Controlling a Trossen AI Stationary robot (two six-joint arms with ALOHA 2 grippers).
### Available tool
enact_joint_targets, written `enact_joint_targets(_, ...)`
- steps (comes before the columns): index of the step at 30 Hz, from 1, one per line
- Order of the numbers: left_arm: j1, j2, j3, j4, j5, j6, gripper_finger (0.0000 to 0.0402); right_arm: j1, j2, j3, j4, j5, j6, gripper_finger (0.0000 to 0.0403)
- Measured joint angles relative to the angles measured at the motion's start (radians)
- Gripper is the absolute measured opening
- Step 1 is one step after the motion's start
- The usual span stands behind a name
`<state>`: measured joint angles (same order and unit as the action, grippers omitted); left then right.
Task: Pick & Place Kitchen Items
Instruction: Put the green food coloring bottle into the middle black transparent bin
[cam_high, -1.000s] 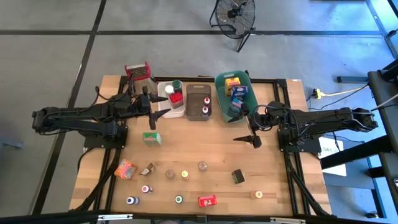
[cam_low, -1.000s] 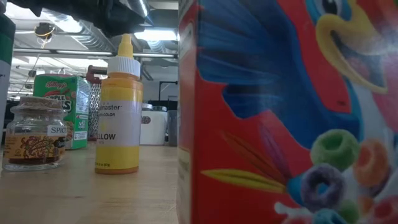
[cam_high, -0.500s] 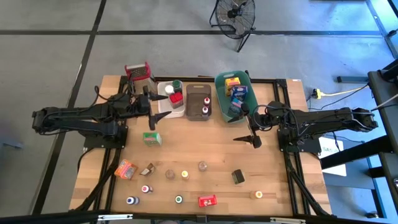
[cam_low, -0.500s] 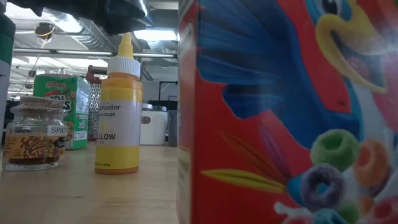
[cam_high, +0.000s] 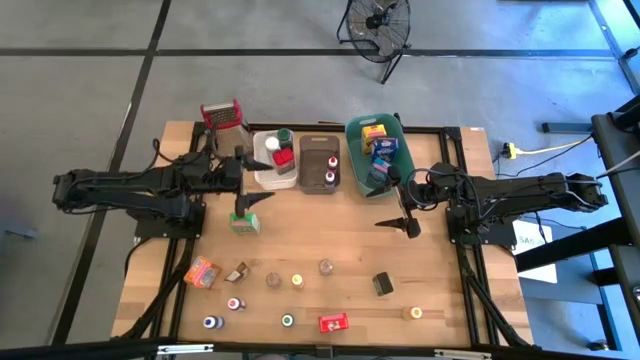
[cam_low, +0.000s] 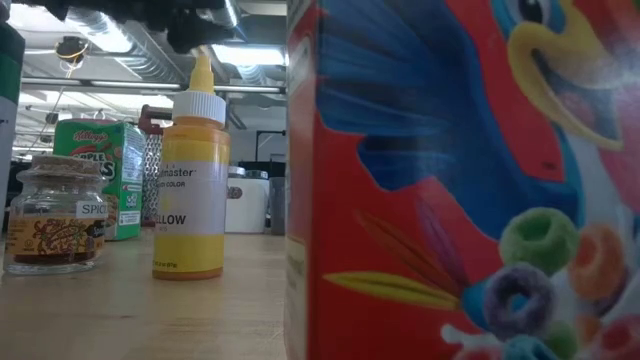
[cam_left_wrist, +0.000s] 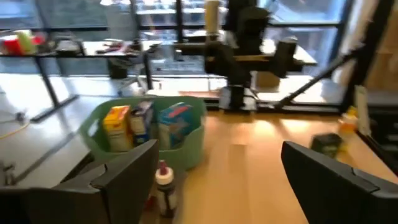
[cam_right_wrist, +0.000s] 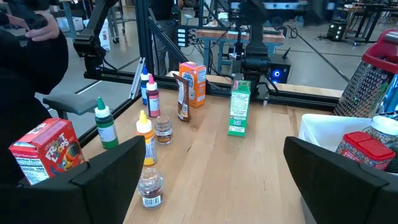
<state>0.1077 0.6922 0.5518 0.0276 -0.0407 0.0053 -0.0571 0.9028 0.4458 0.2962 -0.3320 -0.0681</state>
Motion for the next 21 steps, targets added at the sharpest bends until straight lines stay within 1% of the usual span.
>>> enact_joint_targets(2, -0.051, 0.015, 0.035, -0.037, -0.007, 0.009, 0.0335, 0.0, 0.0, 0.0, 0.0, 0.0, 0.0, 0.0385)
enact_joint_targets(5, -0.146, 0.053, 0.105, -0.145, -0.07, 0.036, 0.0335, 0.0, 0.0, 0.0, 0.0, 0.0, 0.0, 0.0385)
enact_joint_targets(8, -0.26, 0.117, 0.182, -0.243, -0.145, 0.073, 0.0335, 0.0, 0.0, 0.0, 0.0, 0.0, 0.0, 0.0385)
enact_joint_targets(9, -0.299, 0.146, 0.203, -0.27, -0.152, 0.085, 0.0335, 0.0, 0.0, 0.0, -0.001, 0.0, 0.0, 0.0385)
enact_joint_targets(13, -0.455, 0.287, 0.277, -0.358, -0.155, 0.11, 0.0335, 0.0, 0.0, 0.0, -0.001, 0.0, 0.0, 0.0385)
enact_joint_targets(16, -0.558, 0.4, 0.347, -0.385, -0.154, 0.079, 0.0335, 0.0, 0.0, 0.0, -0.001, 0.0, 0.0, 0.0385)
enact_joint_targets(21, -0.694, 0.577, 0.511, -0.497, -0.151, 0.033, 0.0336, 0.0, 0.0, 0.0, -0.001, 0.0, 0.001, 0.0385)
